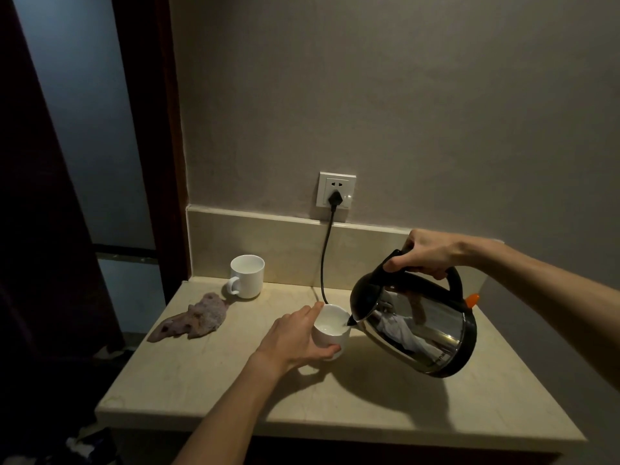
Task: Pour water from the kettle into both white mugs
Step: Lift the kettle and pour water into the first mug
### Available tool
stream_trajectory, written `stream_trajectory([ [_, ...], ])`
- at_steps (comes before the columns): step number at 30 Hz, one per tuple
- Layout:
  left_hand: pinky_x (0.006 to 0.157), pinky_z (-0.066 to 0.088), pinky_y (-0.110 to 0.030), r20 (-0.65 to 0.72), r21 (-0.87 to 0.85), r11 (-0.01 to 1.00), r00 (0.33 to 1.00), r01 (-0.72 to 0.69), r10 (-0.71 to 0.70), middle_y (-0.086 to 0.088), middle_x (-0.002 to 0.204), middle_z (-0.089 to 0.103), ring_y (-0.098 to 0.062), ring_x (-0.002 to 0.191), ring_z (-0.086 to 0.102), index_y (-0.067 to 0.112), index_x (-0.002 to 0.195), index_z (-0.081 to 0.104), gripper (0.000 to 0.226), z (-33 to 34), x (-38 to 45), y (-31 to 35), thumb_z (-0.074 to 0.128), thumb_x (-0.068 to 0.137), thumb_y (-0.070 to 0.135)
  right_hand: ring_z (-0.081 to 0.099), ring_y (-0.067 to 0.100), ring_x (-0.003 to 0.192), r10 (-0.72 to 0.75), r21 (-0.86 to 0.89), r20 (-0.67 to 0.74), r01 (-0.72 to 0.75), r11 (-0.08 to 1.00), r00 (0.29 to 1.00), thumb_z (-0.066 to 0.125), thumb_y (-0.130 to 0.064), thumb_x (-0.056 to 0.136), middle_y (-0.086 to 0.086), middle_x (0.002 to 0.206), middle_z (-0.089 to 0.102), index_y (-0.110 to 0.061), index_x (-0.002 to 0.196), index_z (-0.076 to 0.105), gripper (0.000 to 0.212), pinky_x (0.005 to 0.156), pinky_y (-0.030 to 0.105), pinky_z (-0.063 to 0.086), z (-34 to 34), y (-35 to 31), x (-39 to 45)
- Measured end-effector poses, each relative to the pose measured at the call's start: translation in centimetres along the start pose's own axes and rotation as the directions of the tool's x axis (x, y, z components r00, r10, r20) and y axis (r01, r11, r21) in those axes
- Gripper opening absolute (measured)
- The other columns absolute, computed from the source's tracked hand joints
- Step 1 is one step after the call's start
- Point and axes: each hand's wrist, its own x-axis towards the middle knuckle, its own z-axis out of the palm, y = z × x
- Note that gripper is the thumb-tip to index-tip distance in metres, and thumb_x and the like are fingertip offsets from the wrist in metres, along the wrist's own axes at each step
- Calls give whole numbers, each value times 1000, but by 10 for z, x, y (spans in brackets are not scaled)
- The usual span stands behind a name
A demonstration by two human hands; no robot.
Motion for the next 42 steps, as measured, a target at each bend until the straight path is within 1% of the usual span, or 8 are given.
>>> stream_trajectory([
  [6,99,54,-34,1,0,1000,1000,-11,11,3,140,58,-16,116,60,29,158,28,101,2,0,-1,63,78,80,48,14,51,10,-26,4,-10,1000,1000,69,-52,86,4,64,54,-5,84,70,47,46,23,40,0,-3,0],
  [10,99,54,-31,-1,-6,1000,1000,-14,14,3,141,58,-15,116,60,29,158,27,100,2,0,-1,64,79,79,50,15,53,13,-43,-11,-13,999,1000,69,-53,85,5,66,57,1,91,72,54,47,23,41,-1,-5,0],
  [13,99,54,-32,0,-4,1000,1000,-15,15,3,140,58,-16,115,60,30,156,28,97,0,-1,1,65,79,77,50,14,52,11,-51,-7,-11,999,1000,69,-52,86,5,67,57,4,96,72,57,46,23,41,-1,-6,0],
  [20,98,55,-33,2,4,1000,1000,-15,15,3,140,58,-17,115,60,29,157,28,97,0,-1,1,65,80,76,50,13,51,-5,-82,6,6,997,1000,68,-53,87,4,66,57,-4,88,73,50,47,22,42,-1,-10,-3],
  [24,99,55,-34,-4,0,1000,1000,-15,15,2,140,58,-17,115,60,28,158,28,97,0,-1,2,67,81,73,50,13,52,-5,-102,0,5,995,1000,66,-52,89,4,66,57,-2,92,74,51,47,22,42,-1,-14,-4],
  [34,96,56,-36,-4,6,1000,1000,-8,8,1,139,58,-19,114,61,29,157,28,97,2,-1,0,64,80,76,50,12,52,5,-116,15,-3,993,1000,65,-50,91,3,66,56,1,98,73,53,46,21,42,-1,-18,-6],
  [37,95,57,-39,1,0,1000,1000,-6,6,1,139,59,-20,114,62,29,156,29,97,3,-1,-1,62,79,77,50,13,53,10,-108,32,-6,994,999,65,-50,90,4,67,56,1,98,73,52,46,22,42,-1,-19,-7],
  [42,94,57,-39,-7,5,1000,1000,-5,5,2,138,59,-19,112,61,30,155,29,97,5,0,-2,61,78,79,50,13,53,4,-113,37,0,994,999,65,-50,90,5,67,56,0,96,73,51,46,21,42,-1,-22,-6],
])
